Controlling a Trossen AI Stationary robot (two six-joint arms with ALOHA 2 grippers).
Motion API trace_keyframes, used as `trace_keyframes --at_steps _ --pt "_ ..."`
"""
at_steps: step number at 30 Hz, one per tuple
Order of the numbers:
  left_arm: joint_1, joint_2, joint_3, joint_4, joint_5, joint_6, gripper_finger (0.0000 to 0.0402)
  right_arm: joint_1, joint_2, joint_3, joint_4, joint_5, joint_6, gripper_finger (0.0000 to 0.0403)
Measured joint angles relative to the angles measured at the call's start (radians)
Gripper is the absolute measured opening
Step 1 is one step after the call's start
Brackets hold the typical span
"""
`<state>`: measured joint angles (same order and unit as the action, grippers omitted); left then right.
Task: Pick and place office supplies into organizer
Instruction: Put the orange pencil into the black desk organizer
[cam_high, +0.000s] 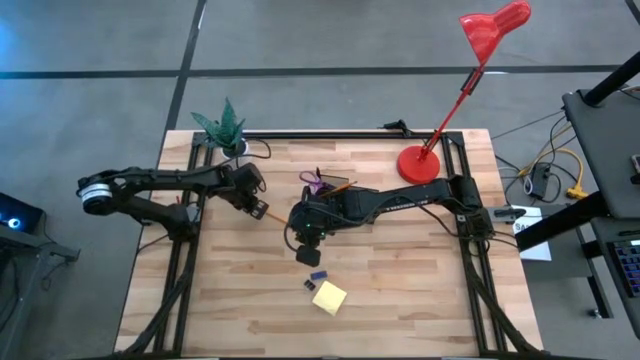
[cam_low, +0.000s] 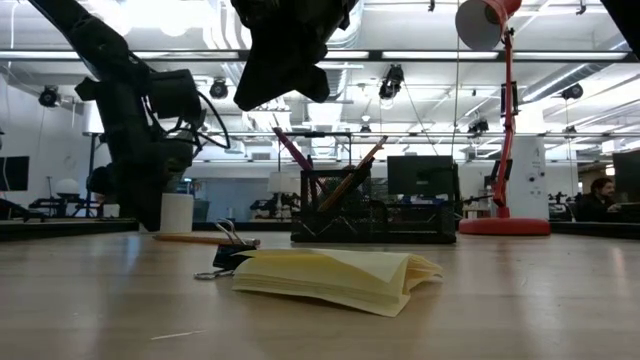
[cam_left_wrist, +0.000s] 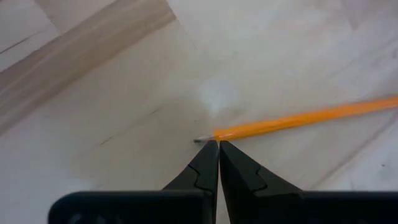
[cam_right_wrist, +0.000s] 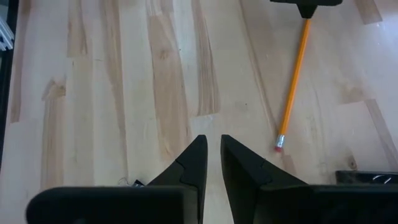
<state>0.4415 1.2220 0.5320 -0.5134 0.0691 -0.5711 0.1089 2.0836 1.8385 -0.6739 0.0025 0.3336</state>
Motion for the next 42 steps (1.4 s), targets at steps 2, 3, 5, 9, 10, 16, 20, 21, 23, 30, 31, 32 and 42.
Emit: trace_keyframes --at_steps 2,3,5,9,10,16,20,21,23,30,31,32,42 --pt "0.009 0.002 0.0 0.005 0.0 -0.001 0.0 0.0 0.0 0.0 0.0 0.0 0.0 0.0038" --pt "0.013 0.002 0.0 0.009 0.0 -0.001 0.0 0.0 0.0 0.0 0.0 0.0 0.004 0.0038" --pt "0.024 0.002 0.0 0.009 -0.01 -0.001 0.0 0.0 0.0 0.0 0.0 0.0 0.007 0.0038" --pt "0.044 0.002 0.0 0.009 -0.021 0.001 0.0 0.0 0.0 0.0 0.0 0.0 0.008 0.0038" --pt "0.047 0.002 0.0 0.009 -0.022 0.001 0.0 0.0 0.0 0.0 0.0 0.0 0.008 0.0038" --pt "0.05 0.002 -0.01 0.018 -0.011 0.004 0.0 0.0 0.0 0.0 0.002 0.0 0.008 0.0038" --pt "0.05 0.002 -0.026 0.031 0.01 0.002 0.0 0.0 0.0 0.0 0.003 0.0 0.008 0.0038" --pt "0.05 0.002 -0.029 0.034 0.01 0.001 0.0 0.0 0.0 0.0 0.003 0.0 0.008 0.0038" --pt "0.05 0.002 -0.031 0.034 0.01 0.001 0.0 0.0 0.0 0.0 0.003 0.0 0.008 0.0038" --pt "0.05 0.017 -0.031 0.075 0.01 0.001 0.0 0.0 0.0 0.0 0.003 0.0 0.008 0.0038" --pt "0.05 0.025 -0.031 0.085 0.013 0.001 0.0 0.0 0.0 0.0 0.003 0.0 0.008 0.0038" --pt "0.05 0.035 -0.031 0.096 0.019 0.001 0.0 0.0 0.0 0.0 0.003 0.0 0.008 0.0038" --pt "0.05 0.129 -0.03 0.172 0.055 0.001 0.0 0.01 0.0 0.0 -0.03 -0.021 0.045 0.0038"
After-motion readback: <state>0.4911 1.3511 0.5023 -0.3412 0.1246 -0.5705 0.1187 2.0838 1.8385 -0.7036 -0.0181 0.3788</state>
